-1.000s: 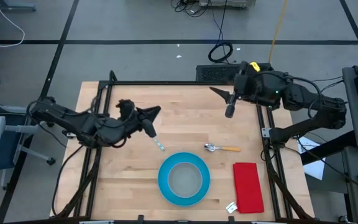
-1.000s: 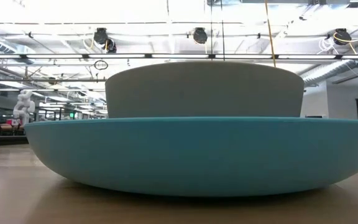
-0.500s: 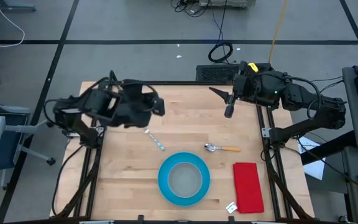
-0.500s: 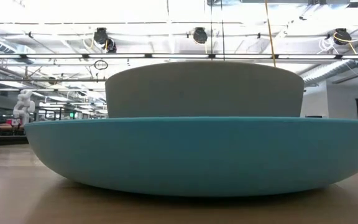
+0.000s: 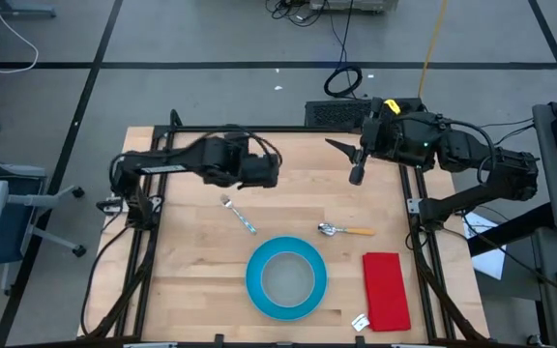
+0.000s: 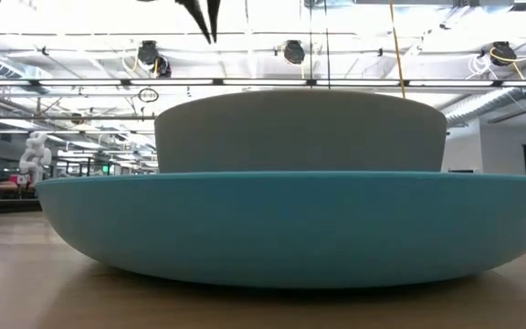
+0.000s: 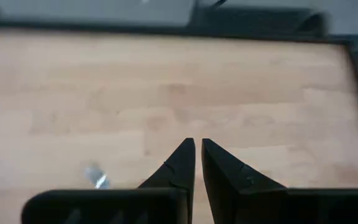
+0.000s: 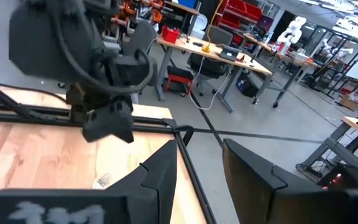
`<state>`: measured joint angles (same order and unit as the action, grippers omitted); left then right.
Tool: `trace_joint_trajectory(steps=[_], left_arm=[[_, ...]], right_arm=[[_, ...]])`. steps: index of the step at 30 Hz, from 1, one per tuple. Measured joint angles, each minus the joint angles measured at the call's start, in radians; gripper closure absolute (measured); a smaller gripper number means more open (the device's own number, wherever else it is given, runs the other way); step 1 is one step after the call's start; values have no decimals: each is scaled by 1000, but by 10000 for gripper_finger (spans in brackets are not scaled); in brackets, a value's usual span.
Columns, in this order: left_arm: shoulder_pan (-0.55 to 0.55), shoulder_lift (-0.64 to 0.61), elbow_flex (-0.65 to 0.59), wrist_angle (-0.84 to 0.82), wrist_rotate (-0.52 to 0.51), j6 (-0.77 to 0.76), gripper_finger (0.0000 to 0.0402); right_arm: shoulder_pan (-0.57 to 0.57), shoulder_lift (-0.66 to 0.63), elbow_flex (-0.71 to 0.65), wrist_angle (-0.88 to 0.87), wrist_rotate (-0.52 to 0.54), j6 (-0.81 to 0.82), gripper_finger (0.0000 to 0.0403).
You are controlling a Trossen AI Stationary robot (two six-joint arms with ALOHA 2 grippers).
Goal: Pick and place plate/cup/fork/spoon on tray
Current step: Put the blue fork beside the blue plate
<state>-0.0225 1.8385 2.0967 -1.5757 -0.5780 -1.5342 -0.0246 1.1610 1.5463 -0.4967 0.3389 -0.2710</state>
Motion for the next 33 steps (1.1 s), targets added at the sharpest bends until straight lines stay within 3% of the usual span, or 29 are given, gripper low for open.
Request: trace_joint_trajectory(steps=[9,16,28,33], left_arm=[[-61,-34,-289,4,130,-520,371],[-117,-38,-341,6,213,-771,371],[-115,-40,-341,10,237,-678,371],[-115,-40,-341,9,237,-560,371]], right_arm=[[0,0,0,-32,0,24,283],[0,0,0,-32,0,24,283],[0,0,0,-32,0,23,283],[0,0,0,-32,0,23,283]])
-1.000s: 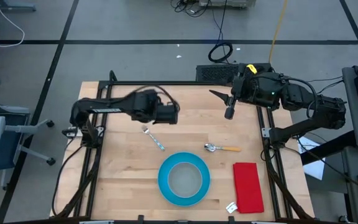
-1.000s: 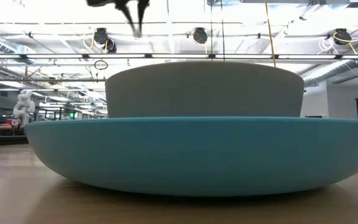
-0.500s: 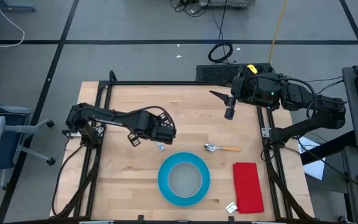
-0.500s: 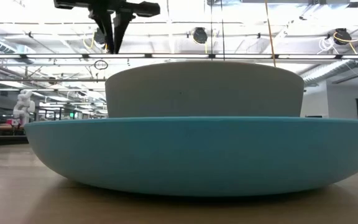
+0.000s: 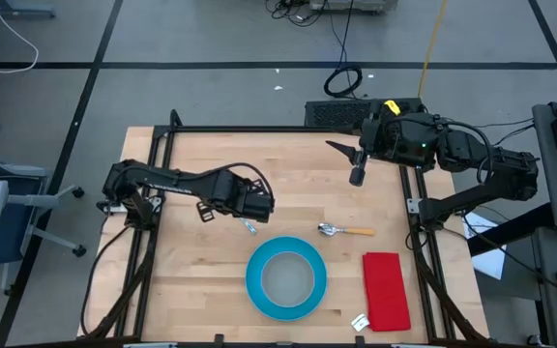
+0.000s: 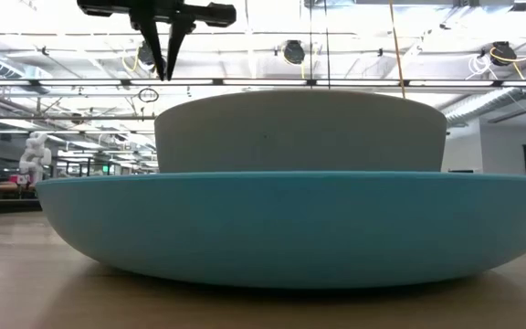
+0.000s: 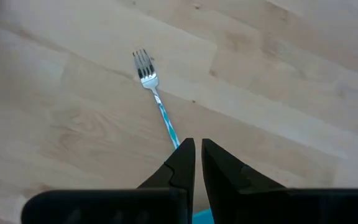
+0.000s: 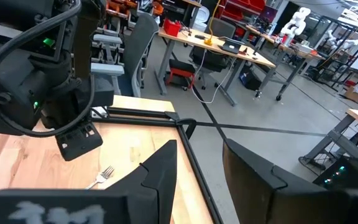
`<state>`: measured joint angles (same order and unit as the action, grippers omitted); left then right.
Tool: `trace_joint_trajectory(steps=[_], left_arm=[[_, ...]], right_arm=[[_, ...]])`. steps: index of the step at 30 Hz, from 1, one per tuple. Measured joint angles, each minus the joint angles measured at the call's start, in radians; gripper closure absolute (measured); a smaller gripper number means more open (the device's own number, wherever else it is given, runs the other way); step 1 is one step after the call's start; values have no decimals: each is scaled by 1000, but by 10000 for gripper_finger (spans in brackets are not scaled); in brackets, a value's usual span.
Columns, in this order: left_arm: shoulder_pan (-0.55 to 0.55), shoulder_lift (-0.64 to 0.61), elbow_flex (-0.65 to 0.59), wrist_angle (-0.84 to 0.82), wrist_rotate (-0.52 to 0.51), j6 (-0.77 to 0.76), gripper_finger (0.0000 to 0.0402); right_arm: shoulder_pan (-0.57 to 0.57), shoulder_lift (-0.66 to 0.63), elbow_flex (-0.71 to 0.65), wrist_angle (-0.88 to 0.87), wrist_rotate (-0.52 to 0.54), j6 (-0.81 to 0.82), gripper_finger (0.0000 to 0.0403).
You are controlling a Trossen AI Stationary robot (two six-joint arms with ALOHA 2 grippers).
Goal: Pick and place plate/cup/fork/spoon on tray
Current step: Put the blue fork beside the blue plate
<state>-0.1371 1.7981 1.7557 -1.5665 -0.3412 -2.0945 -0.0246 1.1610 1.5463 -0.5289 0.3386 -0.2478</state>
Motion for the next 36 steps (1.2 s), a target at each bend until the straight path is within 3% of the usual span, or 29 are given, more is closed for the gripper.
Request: trace_joint_trajectory(steps=[10,26,36], left_arm=[[8,0,0,5,-4,88,371],[59,0,-23,28,9,-43,371],[50,1,-213,95,192,-124,371]], right_arm=[[0,-2,0,0,0,2,283],[0,-2,0,-19,0,4,283],[0,-2,0,-56,0,30,283]])
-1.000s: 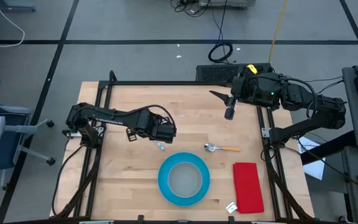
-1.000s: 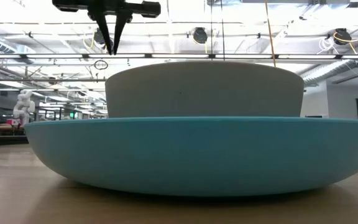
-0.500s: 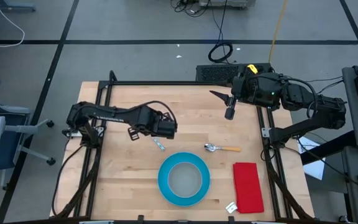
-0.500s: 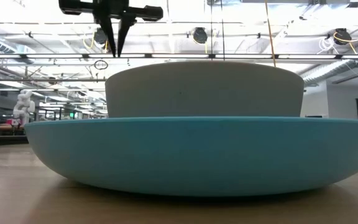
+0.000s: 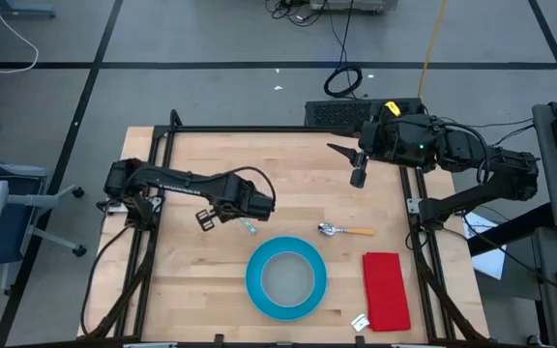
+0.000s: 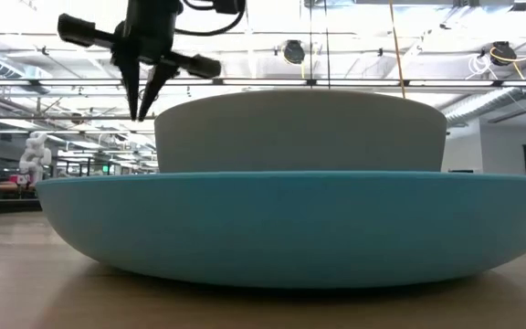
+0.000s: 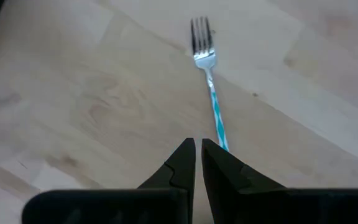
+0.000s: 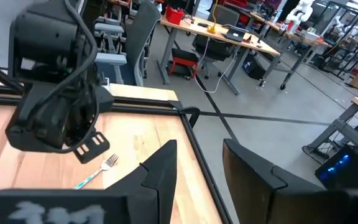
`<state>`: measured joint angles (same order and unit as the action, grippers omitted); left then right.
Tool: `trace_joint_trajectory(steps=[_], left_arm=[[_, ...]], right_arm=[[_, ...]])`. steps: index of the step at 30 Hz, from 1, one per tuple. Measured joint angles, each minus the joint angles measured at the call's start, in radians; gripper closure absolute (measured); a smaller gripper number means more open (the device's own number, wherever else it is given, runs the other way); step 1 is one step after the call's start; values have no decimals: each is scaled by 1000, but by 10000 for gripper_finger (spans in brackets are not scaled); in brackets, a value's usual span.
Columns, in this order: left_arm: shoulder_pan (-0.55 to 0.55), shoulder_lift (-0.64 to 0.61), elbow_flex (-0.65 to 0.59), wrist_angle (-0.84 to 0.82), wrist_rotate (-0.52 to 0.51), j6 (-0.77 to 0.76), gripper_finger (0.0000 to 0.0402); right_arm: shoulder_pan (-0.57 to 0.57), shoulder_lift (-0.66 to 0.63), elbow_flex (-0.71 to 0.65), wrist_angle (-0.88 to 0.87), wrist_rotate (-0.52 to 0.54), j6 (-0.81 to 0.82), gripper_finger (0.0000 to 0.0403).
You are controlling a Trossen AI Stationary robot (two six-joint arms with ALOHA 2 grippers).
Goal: Pick and place plate/cup/fork/spoon on tray
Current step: Put the blue fork beside the blue plate
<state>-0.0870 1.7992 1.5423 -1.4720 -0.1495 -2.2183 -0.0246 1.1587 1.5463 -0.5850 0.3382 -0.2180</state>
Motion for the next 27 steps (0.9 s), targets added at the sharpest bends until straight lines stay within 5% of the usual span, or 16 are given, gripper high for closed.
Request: trace_joint_trajectory(steps=[13,27], left_arm=[[9,0,-128,253,-65,54,371],[9,0,-152,261,-26,58,370]], right_arm=[[0,0,0,-3,0,-3,283],[0,0,0,-12,-1,15,283]])
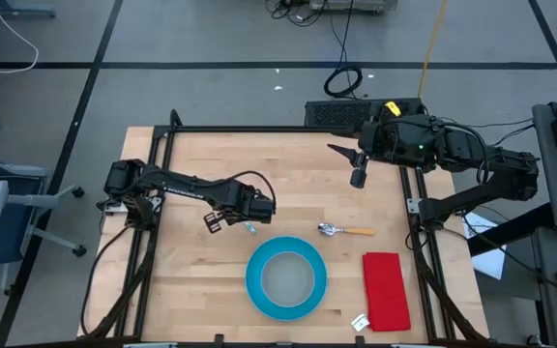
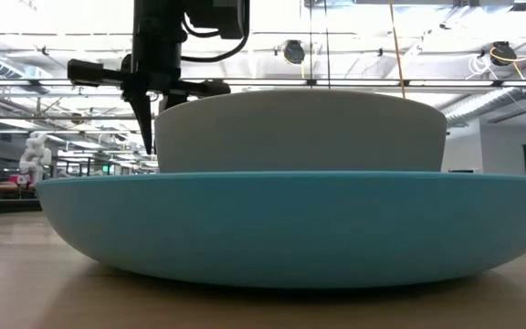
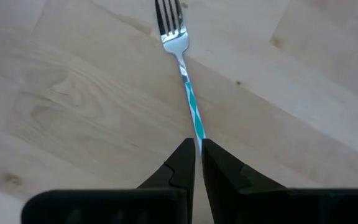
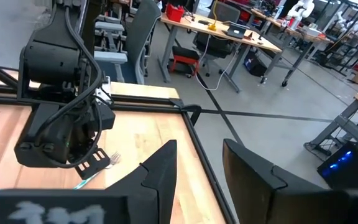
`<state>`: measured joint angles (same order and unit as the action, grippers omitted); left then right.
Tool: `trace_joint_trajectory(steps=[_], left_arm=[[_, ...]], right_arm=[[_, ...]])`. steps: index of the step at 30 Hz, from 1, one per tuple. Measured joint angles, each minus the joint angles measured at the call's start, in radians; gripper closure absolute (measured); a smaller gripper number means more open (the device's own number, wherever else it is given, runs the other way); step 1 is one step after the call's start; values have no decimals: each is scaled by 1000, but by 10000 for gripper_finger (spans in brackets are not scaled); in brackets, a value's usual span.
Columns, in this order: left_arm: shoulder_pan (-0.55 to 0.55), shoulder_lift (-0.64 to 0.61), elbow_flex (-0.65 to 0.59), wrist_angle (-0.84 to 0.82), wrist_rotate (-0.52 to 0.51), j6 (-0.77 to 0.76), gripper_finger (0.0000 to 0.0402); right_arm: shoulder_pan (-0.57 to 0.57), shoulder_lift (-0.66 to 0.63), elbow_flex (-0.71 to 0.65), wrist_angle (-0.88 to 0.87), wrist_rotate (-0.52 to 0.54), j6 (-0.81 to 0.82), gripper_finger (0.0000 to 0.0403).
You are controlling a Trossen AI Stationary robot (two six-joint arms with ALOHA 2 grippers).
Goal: Pick and place plate/cup/fork/spoon on tray
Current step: Put the blue fork beside the blue plate
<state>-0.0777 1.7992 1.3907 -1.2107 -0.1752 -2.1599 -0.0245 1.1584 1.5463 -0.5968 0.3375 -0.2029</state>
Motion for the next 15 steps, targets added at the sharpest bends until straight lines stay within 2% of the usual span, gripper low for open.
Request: trace_joint_trajectory(steps=[15], left_arm=[[10,0,0,17,14,10,371]], right_arm=[[0,0,0,-15,-2,7,283]])
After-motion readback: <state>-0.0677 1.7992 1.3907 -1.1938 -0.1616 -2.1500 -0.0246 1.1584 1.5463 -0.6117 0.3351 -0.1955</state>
